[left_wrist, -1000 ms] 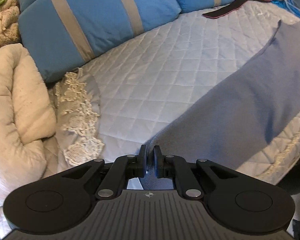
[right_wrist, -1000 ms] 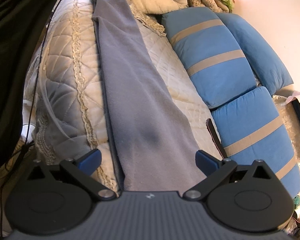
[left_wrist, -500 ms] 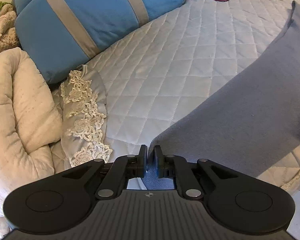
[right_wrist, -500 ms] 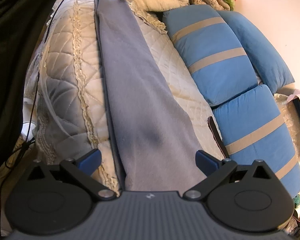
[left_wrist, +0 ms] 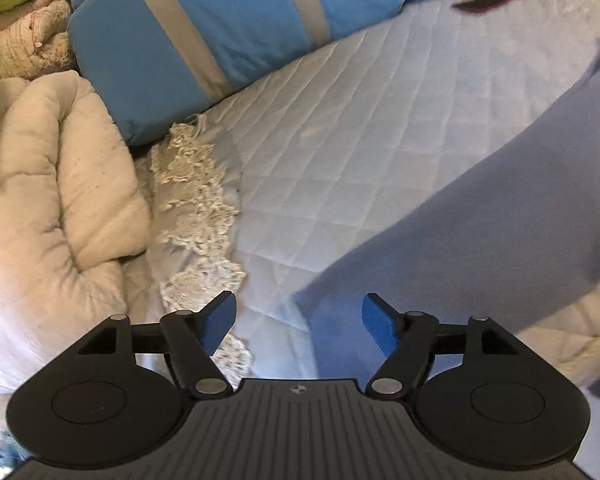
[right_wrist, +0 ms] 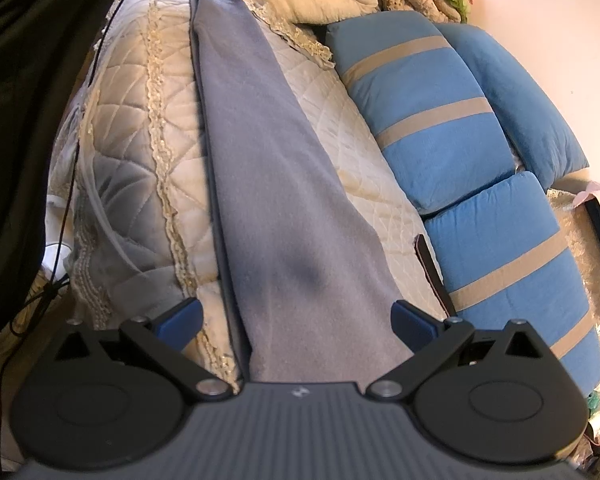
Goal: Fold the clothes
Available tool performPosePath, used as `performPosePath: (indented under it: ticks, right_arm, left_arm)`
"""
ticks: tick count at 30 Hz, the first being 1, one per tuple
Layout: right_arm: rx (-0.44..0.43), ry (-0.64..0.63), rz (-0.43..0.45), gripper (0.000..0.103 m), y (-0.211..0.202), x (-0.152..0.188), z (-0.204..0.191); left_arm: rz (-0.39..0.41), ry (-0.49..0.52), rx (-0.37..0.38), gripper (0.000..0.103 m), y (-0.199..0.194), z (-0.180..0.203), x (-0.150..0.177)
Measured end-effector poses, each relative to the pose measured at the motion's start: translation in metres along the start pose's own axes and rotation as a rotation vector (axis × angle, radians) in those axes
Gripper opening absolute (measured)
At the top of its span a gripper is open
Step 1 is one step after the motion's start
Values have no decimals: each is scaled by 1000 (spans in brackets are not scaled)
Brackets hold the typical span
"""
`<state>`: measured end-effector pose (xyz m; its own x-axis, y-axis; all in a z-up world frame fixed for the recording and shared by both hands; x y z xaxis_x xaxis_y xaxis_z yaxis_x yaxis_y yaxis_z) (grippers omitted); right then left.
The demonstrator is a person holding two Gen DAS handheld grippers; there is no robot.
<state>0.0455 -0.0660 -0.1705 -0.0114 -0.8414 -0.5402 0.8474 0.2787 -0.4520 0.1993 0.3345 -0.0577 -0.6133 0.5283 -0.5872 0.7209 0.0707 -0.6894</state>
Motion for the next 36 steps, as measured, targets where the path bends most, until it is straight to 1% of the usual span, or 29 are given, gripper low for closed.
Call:
performPosePath:
  ticks: [2,3,5,7,9,13,15,18,21,24,26,27,30,31,32,33,34,36]
  right_arm:
    - [4,5,4,103,-1,0,1]
    - [4,9,5,103,-1,-1,2]
    - [6,15,4,103,-1,-1,3]
    - [8,18,8,103,-2,-1,3]
    - [8,23,13,103,-3,-2,4]
    - [12,16,18,103,-3,-3,3]
    - [14,13,19,103,-3,-3,2]
    - [16,11,19,103,-2,-4,2]
    - [18,9,18,103,-2,-4,2]
    - [19,11,17,103,-2,-4,2]
    - [16,15,14,103,-2,-3,2]
    - [16,14,13,103,-1,-3,2]
    - [15,7,10,103,-1,-3,0]
    - [15,5,10,103,0,-3,0]
    - [15,5,10,103,0,-3,-1]
    - [14,5,10,103,0,-4,-1]
    - [14,5,10,103,0,-4,-1]
    - [16,6,6,103,1,-3,-1]
  left_arm:
    - [-24,-123,19,69,0,-10,9]
    - [-36,-205,25,69,1,-17,14]
    - [-24,-431,43,69,-3,-34,27]
    - [20,-662,77,69,-13,-46,40]
    - [75,-881,135,69,-20,-51,55]
    - [176,-1241,213,68,-27,-44,90]
    - [228,-1387,272,67,-24,-38,105]
    - [277,-1535,332,67,-13,-26,124]
    - [283,-1623,356,67,2,-15,137]
    - [344,-1685,370,67,9,-9,143]
    - [382,-1750,408,67,17,-10,145]
    - [395,-1770,415,67,20,-10,144]
    - [435,-1819,426,66,29,-11,142]
    - [443,-1825,420,65,31,-11,141]
    - [422,-1812,406,40,33,-11,138]
    - [392,-1793,390,4,34,-11,135]
    - [363,-1774,375,7,35,-12,133]
    - [358,-1702,324,6,28,-17,126]
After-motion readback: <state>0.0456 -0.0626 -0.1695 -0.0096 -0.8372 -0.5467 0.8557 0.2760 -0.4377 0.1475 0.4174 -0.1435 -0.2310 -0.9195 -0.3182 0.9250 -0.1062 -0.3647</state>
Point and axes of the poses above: each gripper's, at about its wrist camera, not at the fingertips, and y roughly the way its jaws point, z to its right, x to its underside, the point moved 5 cm from there along y, roughly the way its jaws point, and after that the axes turned 8 degrees about z, right-handed, at the moved point
